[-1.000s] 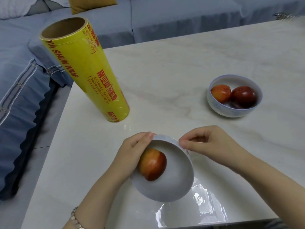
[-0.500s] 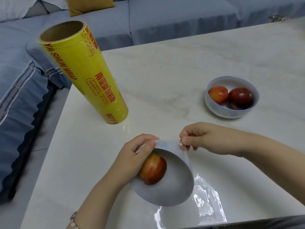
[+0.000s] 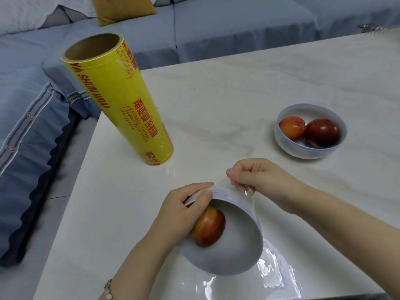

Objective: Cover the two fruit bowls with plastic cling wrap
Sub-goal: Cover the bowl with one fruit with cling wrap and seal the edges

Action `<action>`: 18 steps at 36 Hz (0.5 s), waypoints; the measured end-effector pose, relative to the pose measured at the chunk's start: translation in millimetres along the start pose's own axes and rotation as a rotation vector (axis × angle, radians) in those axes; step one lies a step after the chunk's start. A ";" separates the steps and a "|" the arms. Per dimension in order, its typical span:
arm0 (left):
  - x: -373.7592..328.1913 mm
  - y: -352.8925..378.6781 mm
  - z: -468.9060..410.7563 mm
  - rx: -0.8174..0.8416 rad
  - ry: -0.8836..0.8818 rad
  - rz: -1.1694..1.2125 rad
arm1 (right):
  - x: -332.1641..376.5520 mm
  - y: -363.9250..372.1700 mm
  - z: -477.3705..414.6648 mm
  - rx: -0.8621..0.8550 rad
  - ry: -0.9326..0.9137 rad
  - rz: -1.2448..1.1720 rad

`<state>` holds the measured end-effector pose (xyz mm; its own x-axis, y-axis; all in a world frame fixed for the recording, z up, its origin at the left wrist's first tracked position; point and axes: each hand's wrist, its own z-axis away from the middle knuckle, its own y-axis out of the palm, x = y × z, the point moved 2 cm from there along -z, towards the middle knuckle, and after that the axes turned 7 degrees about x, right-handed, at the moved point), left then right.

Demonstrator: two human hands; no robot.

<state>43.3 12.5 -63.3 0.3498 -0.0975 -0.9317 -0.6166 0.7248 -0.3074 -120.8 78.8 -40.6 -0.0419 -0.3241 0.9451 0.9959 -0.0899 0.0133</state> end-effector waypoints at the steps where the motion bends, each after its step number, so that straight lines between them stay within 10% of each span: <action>1: 0.4 0.3 0.0 -0.006 -0.005 -0.003 | -2.0 2.3 0.3 -0.063 -0.034 -0.026; 7: -2.8 3.5 5.3 -0.001 0.048 -0.011 | -16.2 5.9 -7.8 -0.369 -0.129 0.071; 18: -5.5 3.2 5.4 0.060 0.122 -0.010 | -35.2 6.1 -17.1 -0.230 0.090 0.291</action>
<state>43.3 19.0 -58.1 0.2652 -0.1842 -0.9464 -0.5691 0.7624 -0.3079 -114.6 73.6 -79.4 0.2229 -0.4475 0.8661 0.9235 -0.1876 -0.3346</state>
